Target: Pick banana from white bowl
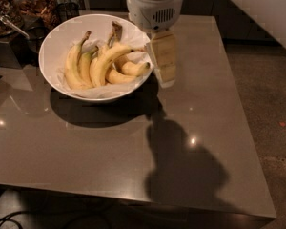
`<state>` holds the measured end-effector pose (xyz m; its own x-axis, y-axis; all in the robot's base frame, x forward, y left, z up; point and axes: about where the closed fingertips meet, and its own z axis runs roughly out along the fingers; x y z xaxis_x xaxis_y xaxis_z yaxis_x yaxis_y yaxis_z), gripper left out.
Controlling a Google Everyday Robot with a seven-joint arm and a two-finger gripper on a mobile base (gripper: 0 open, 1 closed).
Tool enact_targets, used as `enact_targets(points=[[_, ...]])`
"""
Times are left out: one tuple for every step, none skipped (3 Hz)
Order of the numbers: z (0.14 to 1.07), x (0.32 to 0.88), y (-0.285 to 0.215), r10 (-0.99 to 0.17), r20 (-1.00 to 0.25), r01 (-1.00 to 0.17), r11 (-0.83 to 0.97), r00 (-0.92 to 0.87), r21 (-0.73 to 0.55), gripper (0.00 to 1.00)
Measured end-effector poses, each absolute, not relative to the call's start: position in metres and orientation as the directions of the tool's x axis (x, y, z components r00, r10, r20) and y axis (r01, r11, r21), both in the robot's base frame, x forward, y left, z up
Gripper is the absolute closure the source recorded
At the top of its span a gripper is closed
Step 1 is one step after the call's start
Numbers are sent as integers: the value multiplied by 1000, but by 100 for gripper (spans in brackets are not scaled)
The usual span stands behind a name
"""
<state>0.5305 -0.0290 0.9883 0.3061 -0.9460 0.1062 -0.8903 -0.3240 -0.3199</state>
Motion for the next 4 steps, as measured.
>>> enact_targets(points=[[981, 546, -6, -918, 136, -867, -396, 372, -303, 19], [974, 560, 14, -890, 169, -841, -456, 424, -291, 25], [975, 572, 34, -859, 201, -809, -511, 471, -292, 26], [979, 578, 56, -820, 243, -764, -572, 519, -299, 25]])
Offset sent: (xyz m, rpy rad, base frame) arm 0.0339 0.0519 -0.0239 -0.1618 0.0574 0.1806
